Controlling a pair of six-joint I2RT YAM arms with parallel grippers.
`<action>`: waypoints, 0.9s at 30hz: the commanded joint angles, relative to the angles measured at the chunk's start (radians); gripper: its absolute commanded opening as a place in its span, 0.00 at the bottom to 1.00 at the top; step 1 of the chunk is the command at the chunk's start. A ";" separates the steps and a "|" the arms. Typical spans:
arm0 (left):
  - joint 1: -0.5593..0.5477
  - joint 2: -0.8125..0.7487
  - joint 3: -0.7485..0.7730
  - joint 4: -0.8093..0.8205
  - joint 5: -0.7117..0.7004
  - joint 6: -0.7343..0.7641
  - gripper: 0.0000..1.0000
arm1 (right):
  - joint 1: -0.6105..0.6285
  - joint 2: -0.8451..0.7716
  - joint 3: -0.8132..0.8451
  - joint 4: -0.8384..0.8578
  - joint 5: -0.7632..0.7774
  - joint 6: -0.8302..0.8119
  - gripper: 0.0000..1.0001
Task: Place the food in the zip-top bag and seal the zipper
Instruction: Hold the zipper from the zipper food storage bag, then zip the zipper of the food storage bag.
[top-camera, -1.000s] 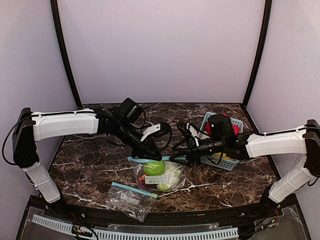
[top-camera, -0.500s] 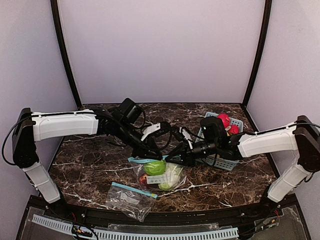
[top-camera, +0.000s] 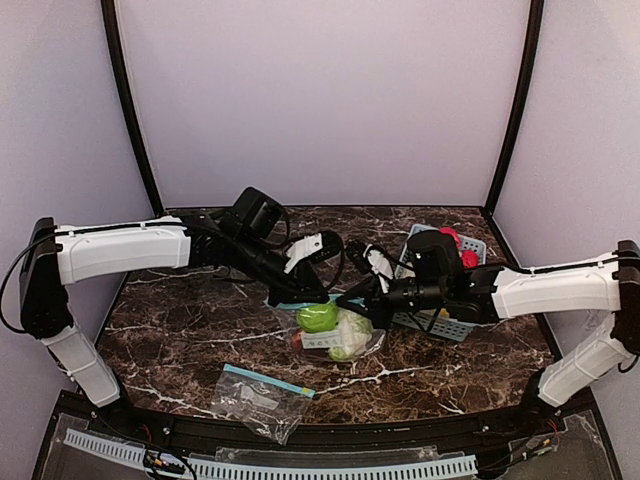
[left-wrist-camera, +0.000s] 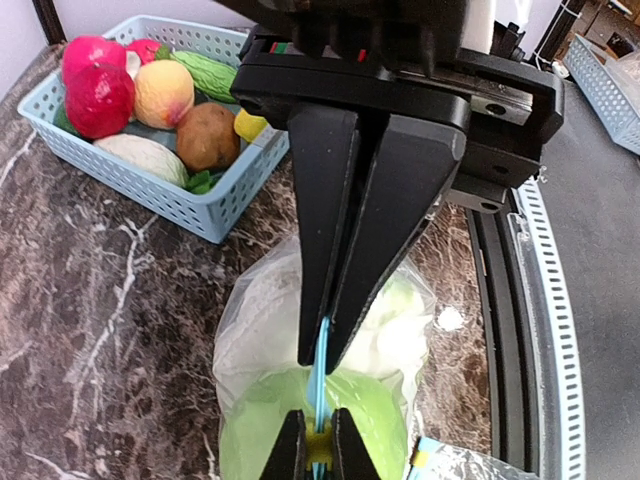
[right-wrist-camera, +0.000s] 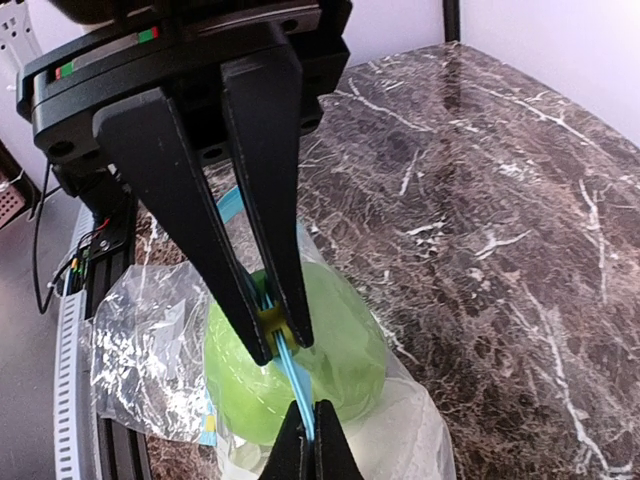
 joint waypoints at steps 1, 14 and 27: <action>0.026 -0.062 -0.021 -0.205 -0.150 0.053 0.01 | -0.036 -0.076 -0.055 -0.117 0.317 0.017 0.00; 0.077 -0.071 -0.034 -0.258 -0.159 0.075 0.01 | -0.058 -0.122 -0.092 -0.122 0.366 0.045 0.00; 0.094 -0.093 -0.052 -0.279 -0.253 0.090 0.01 | -0.071 -0.132 -0.100 -0.116 0.370 0.048 0.00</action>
